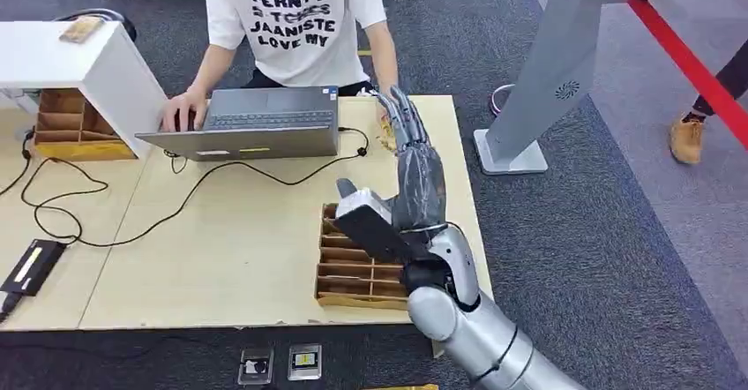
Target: Pass the card to the sensor for recognition and then transmit it.
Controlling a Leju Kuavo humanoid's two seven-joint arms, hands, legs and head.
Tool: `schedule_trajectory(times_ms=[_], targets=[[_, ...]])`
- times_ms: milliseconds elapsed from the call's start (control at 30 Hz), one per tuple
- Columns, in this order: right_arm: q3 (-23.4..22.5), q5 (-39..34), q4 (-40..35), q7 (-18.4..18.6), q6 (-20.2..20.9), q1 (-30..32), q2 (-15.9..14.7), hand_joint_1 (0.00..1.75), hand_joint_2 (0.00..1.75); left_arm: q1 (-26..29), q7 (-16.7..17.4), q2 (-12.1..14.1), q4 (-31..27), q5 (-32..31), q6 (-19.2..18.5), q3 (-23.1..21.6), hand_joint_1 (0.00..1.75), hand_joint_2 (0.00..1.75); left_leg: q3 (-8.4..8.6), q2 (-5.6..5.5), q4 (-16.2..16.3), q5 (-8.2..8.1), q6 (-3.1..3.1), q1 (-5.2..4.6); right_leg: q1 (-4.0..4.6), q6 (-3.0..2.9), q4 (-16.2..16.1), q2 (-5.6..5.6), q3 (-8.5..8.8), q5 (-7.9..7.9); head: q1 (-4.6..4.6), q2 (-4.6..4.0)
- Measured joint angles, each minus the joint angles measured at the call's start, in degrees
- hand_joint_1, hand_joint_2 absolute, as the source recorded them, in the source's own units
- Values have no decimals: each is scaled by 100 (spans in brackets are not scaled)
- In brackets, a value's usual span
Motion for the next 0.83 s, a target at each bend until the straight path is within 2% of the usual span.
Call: schedule_trajectory(times_ms=[67,333,633,833], targets=[[-155,-146,-188,-203,-2,254,-55,0,175,87,-28,9,2,50,17,9,0,0,-1,6,0,-4,-1,0,-1,0,0,3,-5,0,0,0],[-668,-91,-771,-320,-4,1075,-207,0,175,98,-30,31,4,46,-57,7,0,0,3,6,0,-3,0,0,0,2,-2,1,0,3,0,0],[-931,-679,-1055,-565,-4,1526,-295,0,175,97,13,39,4,48,9,7,0,0,2,4,0,-3,0,0,0,2,-1,1,0,2,0,0],[-1014,-784,-1156,-594,-4,1686,-350,0,175,95,37,42,4,50,11,4,0,0,1,4,0,-3,0,0,-1,2,-2,2,-1,2,0,0]])
